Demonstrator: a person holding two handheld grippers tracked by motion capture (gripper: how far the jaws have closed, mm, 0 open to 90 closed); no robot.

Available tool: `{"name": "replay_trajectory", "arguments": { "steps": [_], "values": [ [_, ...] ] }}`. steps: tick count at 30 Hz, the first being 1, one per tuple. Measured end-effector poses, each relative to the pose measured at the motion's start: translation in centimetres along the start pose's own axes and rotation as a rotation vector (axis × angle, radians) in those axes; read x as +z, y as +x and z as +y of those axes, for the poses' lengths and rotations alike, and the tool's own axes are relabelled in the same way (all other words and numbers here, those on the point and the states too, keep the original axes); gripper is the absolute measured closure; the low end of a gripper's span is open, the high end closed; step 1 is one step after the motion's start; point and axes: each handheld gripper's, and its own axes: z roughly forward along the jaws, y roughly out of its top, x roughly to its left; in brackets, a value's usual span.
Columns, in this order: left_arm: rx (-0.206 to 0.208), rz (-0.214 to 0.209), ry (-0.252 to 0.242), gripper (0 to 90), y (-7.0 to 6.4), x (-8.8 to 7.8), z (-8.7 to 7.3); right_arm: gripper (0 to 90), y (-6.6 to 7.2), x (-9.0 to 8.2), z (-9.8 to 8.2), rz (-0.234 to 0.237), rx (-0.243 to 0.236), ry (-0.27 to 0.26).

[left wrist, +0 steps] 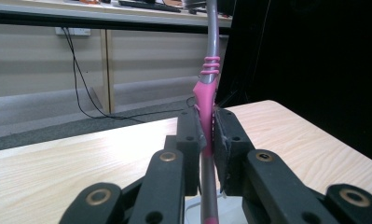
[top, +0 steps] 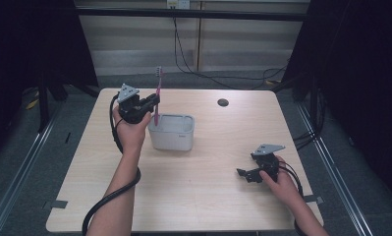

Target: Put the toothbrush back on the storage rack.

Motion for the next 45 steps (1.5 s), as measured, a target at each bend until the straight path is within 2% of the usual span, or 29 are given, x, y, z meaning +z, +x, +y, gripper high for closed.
{"name": "replay_trajectory", "arguments": {
  "steps": [16,31,45],
  "values": [
    [0.014,0.018,0.003,81.4,0.3,0.3,-0.8,10.1,0.0,0.0,0.0,-0.001,0.0,0.0],
    [-0.009,0.039,0.019,81.3,1.0,0.2,-2.1,10.1,0.0,0.0,0.0,-0.001,0.0,0.0],
    [-0.015,0.041,0.029,81.1,1.0,0.1,-3.3,10.1,0.0,0.0,0.0,-0.001,-0.001,-0.001]
  ]
}}
